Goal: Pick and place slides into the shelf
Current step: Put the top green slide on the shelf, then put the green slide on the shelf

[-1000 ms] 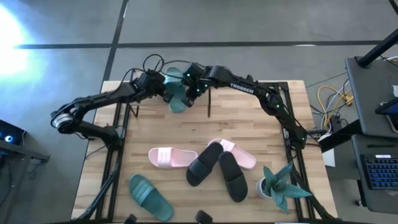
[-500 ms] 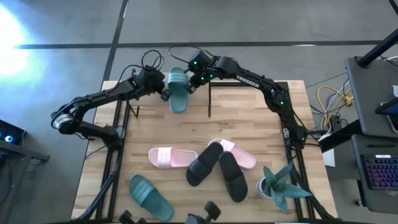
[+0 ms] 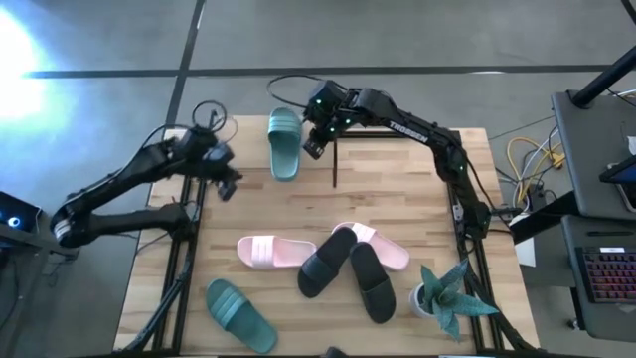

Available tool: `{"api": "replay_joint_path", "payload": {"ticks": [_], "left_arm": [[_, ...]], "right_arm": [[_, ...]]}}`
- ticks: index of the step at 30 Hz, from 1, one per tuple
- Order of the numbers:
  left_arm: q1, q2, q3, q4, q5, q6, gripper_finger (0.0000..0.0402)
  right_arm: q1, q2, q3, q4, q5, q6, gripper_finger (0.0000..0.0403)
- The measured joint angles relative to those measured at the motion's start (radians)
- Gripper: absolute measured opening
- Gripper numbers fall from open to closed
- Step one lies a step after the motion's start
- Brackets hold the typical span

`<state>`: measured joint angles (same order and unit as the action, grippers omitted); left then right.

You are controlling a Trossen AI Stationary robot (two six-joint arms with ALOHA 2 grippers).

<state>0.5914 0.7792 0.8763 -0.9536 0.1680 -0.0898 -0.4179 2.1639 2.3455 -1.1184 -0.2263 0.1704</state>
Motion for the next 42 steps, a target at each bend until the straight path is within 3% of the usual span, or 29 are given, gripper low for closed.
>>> {"api": "replay_joint_path", "payload": {"ticks": [3,5,10,13,17,21,27,30,34,37,39,42], "left_arm": [[-0.053,-0.077,0.0,-0.083,0.002,-0.07,0.0],[-0.091,-0.104,0.0,-0.122,0.01,-0.116,0.0],[-0.225,-0.137,-0.001,-0.155,0.093,-0.181,0.0],[-0.343,-0.097,0.014,-0.133,0.08,-0.185,0.0],[-0.464,-0.05,0.036,0.081,0.055,-0.162,0.0],[-0.503,0.014,0.033,0.355,0.109,-0.159,0.0],[-0.636,0.138,-0.001,0.354,0.131,-0.319,0.0],[-0.807,0.196,-0.004,0.341,-0.005,-0.45,0.0],[-1.06,0.274,0.042,0.316,-0.318,-0.726,0.0],[-1.204,0.357,0.104,0.284,-0.501,-0.899,0.0],[-1.272,0.426,0.162,0.199,-0.572,-0.996,0.0],[-1.336,0.558,0.27,-0.011,-0.59,-1.144,0.0]], "right_arm": [[0.008,0.0,0.0,-0.058,-0.167,0.069,0.0009],[0.042,0.0,-0.001,-0.098,-0.159,0.063,0.0009],[0.138,-0.002,-0.002,-0.118,-0.037,0.05,0.0009],[0.194,-0.014,0.005,-0.085,0.111,0.09,0.0009],[0.241,-0.052,0.007,-0.04,0.25,0.232,0.0009],[0.267,-0.098,0.007,-0.06,0.314,0.347,0.0009],[0.32,-0.179,0.007,-0.231,0.437,0.379,0.0009],[0.347,-0.22,0.007,-0.339,0.538,0.38,0.0009],[0.394,-0.277,0.006,-0.46,0.634,0.41,0.0009],[0.431,-0.318,-0.009,-0.451,0.649,0.409,0.0009],[0.453,-0.338,-0.01,-0.448,0.662,0.409,0.0009],[0.479,-0.36,-0.013,-0.452,0.676,0.408,0.0009]]}}
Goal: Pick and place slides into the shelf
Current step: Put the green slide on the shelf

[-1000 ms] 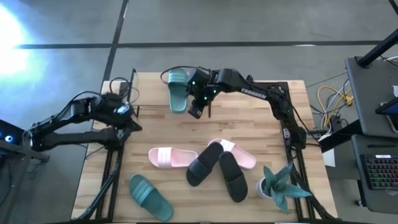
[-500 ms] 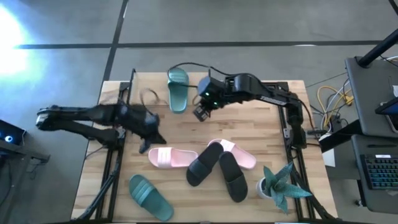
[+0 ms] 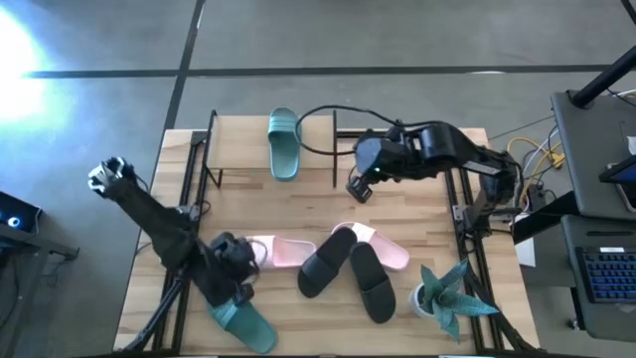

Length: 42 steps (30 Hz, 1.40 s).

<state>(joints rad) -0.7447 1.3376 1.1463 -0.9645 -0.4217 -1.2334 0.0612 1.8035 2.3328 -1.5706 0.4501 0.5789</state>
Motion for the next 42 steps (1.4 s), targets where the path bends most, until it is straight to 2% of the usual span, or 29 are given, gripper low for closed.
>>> {"api": "replay_joint_path", "payload": {"ticks": [4,12,18,24,29,33,37,42], "left_arm": [[-0.051,0.18,0.159,-0.223,0.062,-0.124,0.0],[-0.08,0.431,0.399,-0.461,0.271,-0.28,0.0],[-0.091,0.53,0.507,-0.485,0.391,-0.375,0.0005],[-0.094,0.621,0.57,-0.485,0.443,-0.413,0.0068],[-0.094,0.676,0.581,-0.498,0.516,-0.449,0.0141],[-0.097,0.71,0.579,-0.57,0.543,-0.497,0.0185],[-0.097,0.737,0.572,-0.59,0.542,-0.489,0.02],[-0.098,0.777,0.547,-0.591,0.539,-0.474,0.0192]], "right_arm": [[0.024,-0.003,-0.007,-0.001,-0.001,-0.001,0.0009],[0.033,-0.004,-0.086,0.0,-0.004,-0.003,0.0009],[0.033,-0.004,-0.179,0.0,-0.01,-0.044,0.0009],[0.031,-0.004,-0.263,0.0,-0.081,-0.081,0.0009],[0.03,-0.012,-0.302,-0.001,-0.084,-0.089,0.0009],[0.03,-0.014,-0.308,0.0,-0.083,-0.108,0.0009],[0.03,-0.015,-0.308,0.0,-0.083,-0.115,0.0009],[0.03,-0.016,-0.308,0.0,-0.083,-0.12,0.0009]]}}
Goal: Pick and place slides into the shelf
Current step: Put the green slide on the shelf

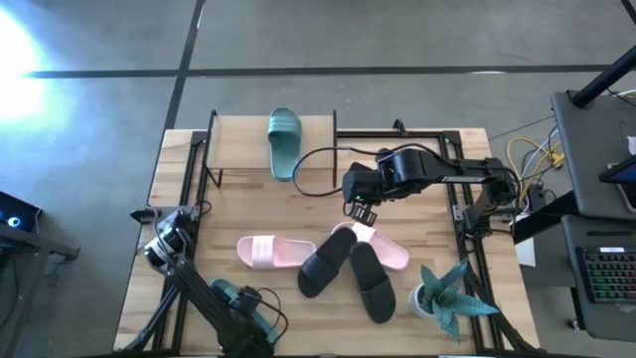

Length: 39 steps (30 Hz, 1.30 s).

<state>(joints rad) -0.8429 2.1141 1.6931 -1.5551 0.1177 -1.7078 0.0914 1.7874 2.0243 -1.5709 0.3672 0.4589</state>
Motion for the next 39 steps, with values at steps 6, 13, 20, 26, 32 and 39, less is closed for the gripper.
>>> {"api": "replay_joint_path", "payload": {"ticks": [6,13,20,26,32,39], "left_arm": [[0.0,0.034,-0.014,-0.016,-0.011,0.094,0.0147],[0.001,-0.003,-0.018,-0.018,-0.091,0.179,0.0012],[0.004,-0.139,-0.019,-0.016,-0.346,0.266,0.0002],[0.061,-0.277,-0.078,-0.016,-0.735,0.519,0.0001],[0.234,-0.407,-0.182,-0.016,-0.985,0.855,0.0001],[0.522,-0.599,-0.24,-0.017,-1.268,1.139,0.0]], "right_arm": [[-0.007,0.0,0.0,0.0,0.02,-0.007,0.0009],[-0.034,0.0,0.0,0.001,0.029,-0.007,0.0009],[-0.047,-0.02,-0.001,0.009,0.135,0.03,0.0009],[-0.046,-0.104,-0.001,0.008,0.263,0.126,0.0009],[-0.046,-0.211,-0.005,0.003,0.328,0.203,0.0009],[-0.047,-0.299,-0.045,0.004,0.389,0.249,0.0009]]}}
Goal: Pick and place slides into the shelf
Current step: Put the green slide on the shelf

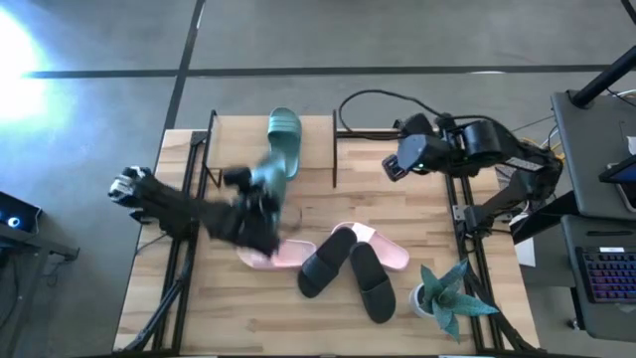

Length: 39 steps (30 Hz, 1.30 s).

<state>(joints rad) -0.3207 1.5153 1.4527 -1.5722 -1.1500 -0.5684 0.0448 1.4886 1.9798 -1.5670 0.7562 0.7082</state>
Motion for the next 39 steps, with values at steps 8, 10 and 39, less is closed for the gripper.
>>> {"api": "replay_joint_path", "payload": {"ticks": [8,10,39], "left_arm": [[0.282,-0.188,-0.002,0.023,-0.064,0.33,0.0],[0.34,-0.216,-0.023,0.095,-0.063,0.463,0.0],[0.913,-0.19,-0.303,0.94,0.391,1.338,0.0]], "right_arm": [[-0.022,-0.015,-0.074,0.004,0.039,0.058,0.0009],[-0.035,-0.015,-0.101,0.008,0.035,0.067,0.0009],[-0.1,-0.016,-0.217,0.09,0.022,0.141,0.0009]]}}
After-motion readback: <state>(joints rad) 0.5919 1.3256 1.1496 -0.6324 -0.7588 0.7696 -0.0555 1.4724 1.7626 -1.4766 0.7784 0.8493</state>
